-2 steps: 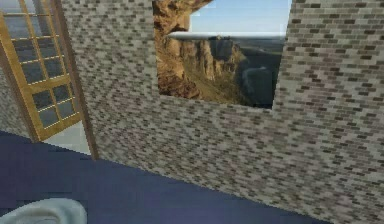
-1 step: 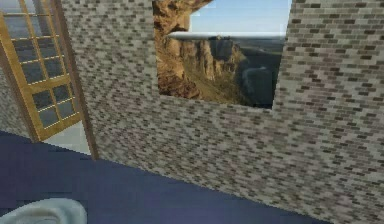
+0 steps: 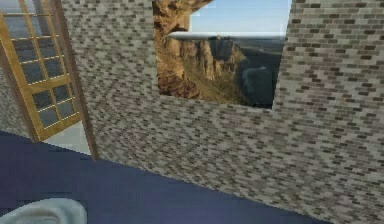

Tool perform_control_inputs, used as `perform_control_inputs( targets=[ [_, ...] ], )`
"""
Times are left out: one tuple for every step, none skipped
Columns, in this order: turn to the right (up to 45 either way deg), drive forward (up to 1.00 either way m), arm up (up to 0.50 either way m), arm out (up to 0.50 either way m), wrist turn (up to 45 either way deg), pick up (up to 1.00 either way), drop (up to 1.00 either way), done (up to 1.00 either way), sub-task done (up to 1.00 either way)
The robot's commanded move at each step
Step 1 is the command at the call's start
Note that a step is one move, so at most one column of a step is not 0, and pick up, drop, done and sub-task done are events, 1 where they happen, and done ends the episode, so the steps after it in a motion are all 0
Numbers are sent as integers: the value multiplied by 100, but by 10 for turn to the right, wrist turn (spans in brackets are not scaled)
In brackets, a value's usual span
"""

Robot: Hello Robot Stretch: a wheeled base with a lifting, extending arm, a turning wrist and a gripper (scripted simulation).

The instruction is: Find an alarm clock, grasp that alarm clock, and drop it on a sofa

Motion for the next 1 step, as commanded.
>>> perform_control_inputs(
  targets=[
    [0, 0, -32, 0, 0, 0, 0, 0, 0]
  ],
)
